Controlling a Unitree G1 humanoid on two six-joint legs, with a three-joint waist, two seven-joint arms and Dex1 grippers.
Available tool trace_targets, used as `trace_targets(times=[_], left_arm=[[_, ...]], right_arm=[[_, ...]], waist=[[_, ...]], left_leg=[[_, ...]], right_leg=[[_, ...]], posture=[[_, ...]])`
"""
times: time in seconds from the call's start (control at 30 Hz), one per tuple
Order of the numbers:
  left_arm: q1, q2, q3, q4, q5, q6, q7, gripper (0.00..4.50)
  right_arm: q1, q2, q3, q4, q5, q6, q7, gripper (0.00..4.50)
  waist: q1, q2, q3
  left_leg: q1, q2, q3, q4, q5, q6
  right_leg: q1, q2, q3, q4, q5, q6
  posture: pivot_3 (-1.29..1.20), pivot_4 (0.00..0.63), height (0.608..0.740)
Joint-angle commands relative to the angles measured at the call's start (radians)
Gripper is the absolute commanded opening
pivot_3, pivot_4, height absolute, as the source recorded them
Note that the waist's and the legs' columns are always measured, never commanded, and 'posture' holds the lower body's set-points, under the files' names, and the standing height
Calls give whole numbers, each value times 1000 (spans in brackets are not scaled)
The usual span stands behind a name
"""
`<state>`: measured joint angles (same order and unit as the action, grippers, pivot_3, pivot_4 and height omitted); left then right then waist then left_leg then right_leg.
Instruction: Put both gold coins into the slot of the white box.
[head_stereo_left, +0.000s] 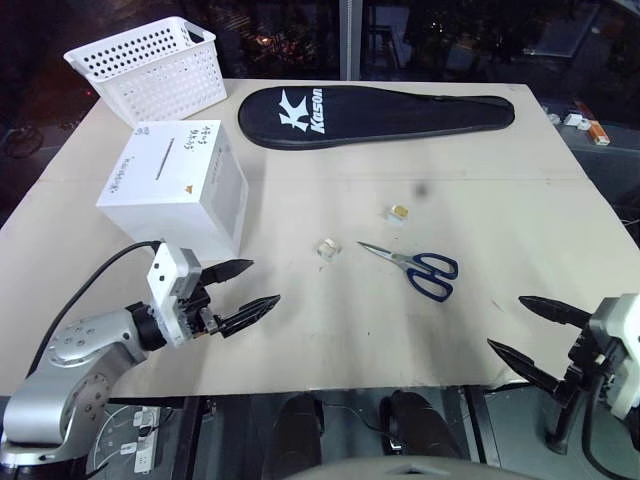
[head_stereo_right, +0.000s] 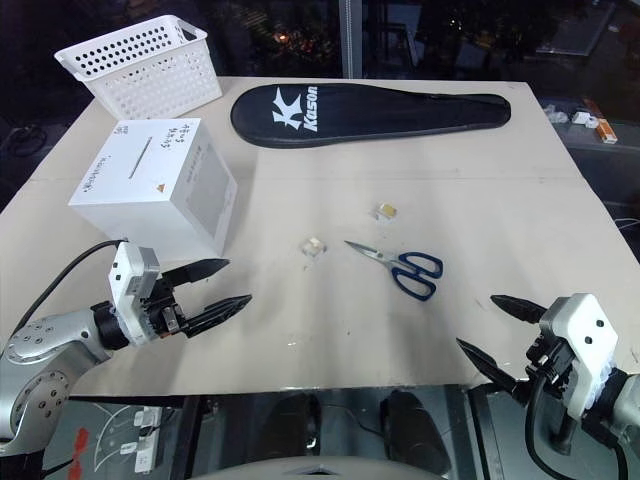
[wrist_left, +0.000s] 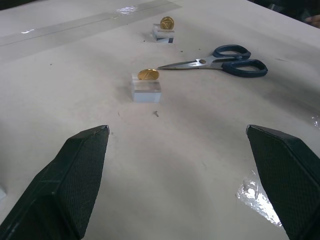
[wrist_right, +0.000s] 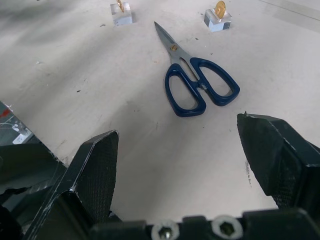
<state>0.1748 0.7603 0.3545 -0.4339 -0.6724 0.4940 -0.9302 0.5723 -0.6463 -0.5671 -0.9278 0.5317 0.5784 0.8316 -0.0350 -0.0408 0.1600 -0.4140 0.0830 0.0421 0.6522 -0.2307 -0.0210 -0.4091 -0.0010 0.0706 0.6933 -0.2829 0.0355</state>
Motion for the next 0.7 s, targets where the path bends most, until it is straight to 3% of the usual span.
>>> trace_targets(times=[0.03, 0.1, 0.2, 0.4, 0.53, 0.7], left_arm=[[-59, 11, -8, -31, -36, 17, 6, 4500], [-138, 9, -39, -71, -89, 71, 27, 4500], [-167, 13, -46, -100, -119, 97, 26, 4500], [-137, 20, -36, -133, -135, 90, -15, 4500], [-90, 27, -18, -142, -124, 63, -48, 4500], [-41, 29, 10, -259, -177, 87, -2, 4500]], right_arm=[[-61, 7, 85, 38, -16, -14, -30, 4113], [-210, -22, 269, 69, -48, 79, -101, 4113], [-426, -38, 441, 109, -118, 216, -217, 4113], [-904, 63, 731, 361, -193, 474, -342, 4113], [-1108, 144, 807, 504, -203, 568, -362, 4113], [-1217, 156, 884, 646, -211, 603, -318, 4113]], waist=[[0, -2, -1], [0, -4, -1], [-9, -2, 0], [-7, 1, 1], [-1, 1, 2], [2, 1, 2]], left_leg=[[0, 0, 0, 0, 0, 0], [0, 0, -1, 1, 0, 0], [1, 0, 0, 3, 0, 0], [-1, 0, 1, -1, 0, 0], [-3, 0, 1, -3, 0, 0], [-5, 0, 1, -3, 0, 0]], right_leg=[[0, 0, 0, 0, 0, 0], [0, 0, -1, 0, 0, -1], [1, 0, 1, 1, -1, -3], [-4, 2, 2, 2, 3, -4], [-5, 1, 1, 0, 2, -5], [-5, -1, 0, -2, 2, -5]], posture=[[0, 150, 727], [0, 150, 727], [0, 150, 727], [0, 150, 727], [0, 150, 727], [0, 150, 727]])
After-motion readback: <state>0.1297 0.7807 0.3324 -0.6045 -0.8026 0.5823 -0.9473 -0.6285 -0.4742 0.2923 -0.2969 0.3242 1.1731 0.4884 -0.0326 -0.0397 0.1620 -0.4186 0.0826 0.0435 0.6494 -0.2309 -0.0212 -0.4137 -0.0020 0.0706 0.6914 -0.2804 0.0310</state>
